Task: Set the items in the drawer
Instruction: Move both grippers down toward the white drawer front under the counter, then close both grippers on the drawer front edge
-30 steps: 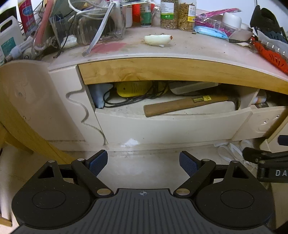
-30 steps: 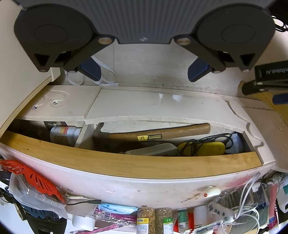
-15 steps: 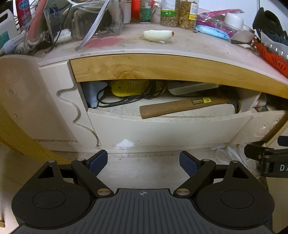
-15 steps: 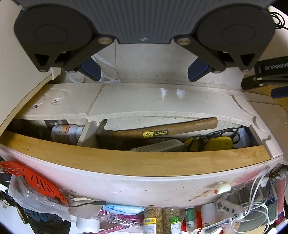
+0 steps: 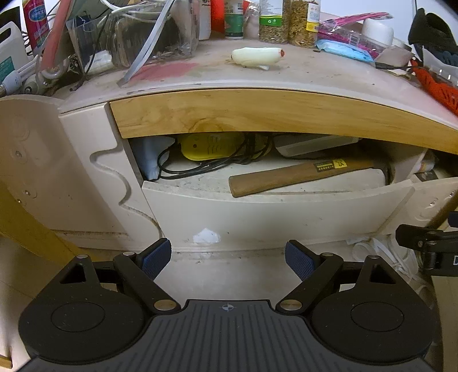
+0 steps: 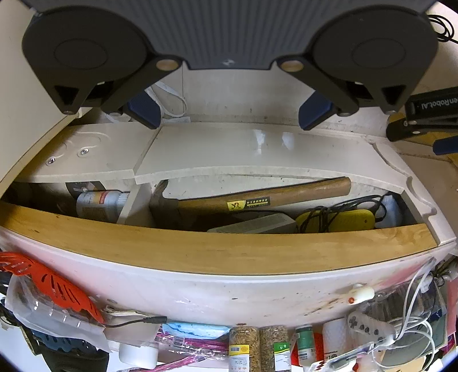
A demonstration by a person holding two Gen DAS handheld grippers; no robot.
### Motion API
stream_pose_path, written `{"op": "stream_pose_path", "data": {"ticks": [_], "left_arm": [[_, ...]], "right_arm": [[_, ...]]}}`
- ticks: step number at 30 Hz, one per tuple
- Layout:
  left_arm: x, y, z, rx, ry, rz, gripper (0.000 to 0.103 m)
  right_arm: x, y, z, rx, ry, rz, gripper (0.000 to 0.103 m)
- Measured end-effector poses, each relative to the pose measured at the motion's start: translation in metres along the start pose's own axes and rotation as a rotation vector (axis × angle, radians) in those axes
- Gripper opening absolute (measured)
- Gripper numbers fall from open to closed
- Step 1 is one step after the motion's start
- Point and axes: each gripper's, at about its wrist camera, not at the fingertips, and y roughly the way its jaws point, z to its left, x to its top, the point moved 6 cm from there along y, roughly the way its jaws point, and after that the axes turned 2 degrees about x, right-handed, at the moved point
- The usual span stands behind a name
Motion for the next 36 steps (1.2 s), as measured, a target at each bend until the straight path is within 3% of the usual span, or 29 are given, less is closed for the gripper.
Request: {"op": "stream_pose_path", "data": {"ticks": [21, 36], "left_arm": [[0.016, 0.053, 0.002, 0.062, 0.044, -0.006, 0.088], [0.025, 0.102, 0.007, 0.059, 0.039, -0.006, 0.088]], "right_arm": [[0.017, 0.048, -0.003, -0.037, -0.099, -0.033, 0.103], [0.022, 0.098, -0.010, -0.049, -0.165, -0.037, 0.103]]}}
